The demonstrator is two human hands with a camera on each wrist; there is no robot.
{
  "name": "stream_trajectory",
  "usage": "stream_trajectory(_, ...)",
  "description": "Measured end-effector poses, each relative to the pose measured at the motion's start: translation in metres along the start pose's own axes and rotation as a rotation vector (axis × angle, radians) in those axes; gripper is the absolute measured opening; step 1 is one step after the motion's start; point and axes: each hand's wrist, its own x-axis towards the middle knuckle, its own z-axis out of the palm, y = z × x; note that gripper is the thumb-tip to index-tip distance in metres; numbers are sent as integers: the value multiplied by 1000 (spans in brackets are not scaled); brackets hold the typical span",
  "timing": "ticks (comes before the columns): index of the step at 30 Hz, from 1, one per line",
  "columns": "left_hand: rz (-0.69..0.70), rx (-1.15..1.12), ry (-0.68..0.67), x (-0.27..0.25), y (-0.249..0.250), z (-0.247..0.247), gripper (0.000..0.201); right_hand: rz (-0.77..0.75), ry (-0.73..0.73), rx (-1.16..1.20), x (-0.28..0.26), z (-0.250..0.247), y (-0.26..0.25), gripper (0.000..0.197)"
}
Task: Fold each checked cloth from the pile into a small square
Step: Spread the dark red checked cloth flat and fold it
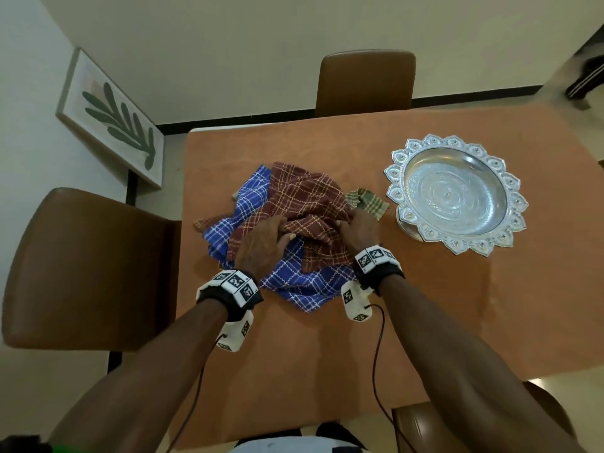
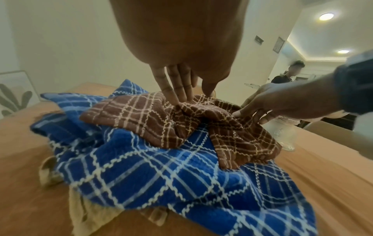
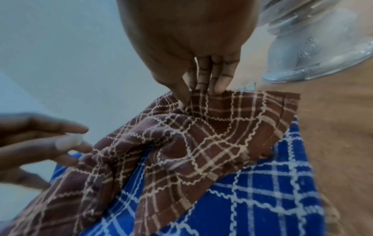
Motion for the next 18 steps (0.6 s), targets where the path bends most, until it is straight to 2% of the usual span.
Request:
stream_trajectory(2, -51, 107, 41, 10, 1, -4, 39, -20, 147, -54, -7, 0, -1, 14)
stream_trajectory(5, -362, 300, 64, 23, -2, -12, 54, -109, 324, -157, -20, 4, -3, 30)
stream_trajectory(7, -558, 307, -20, 25, -6, -14, 69, -297, 298, -190, -32, 13, -7, 34)
stream_trajectory(9, -637, 286, -112, 20, -11, -10, 80, -453, 176, -250, -42, 29, -12, 43)
stream_trajectory(10, -653, 279, -123, 17, -14, -8, 85, -484, 119, -304, -47, 35, -15, 44)
stream_trajectory(12, -644, 259, -75, 9, -21, -3, 85, -485, 104, -344, -54, 45, -20, 28)
stream_trajectory(15, -514, 78, 114, 2, -27, -3, 52, -395, 246, -277, -57, 43, -23, 9)
stream_trajectory(18, -393, -146, 237, 4, -21, -15, 35, -352, 439, -112, -51, 32, -29, 7)
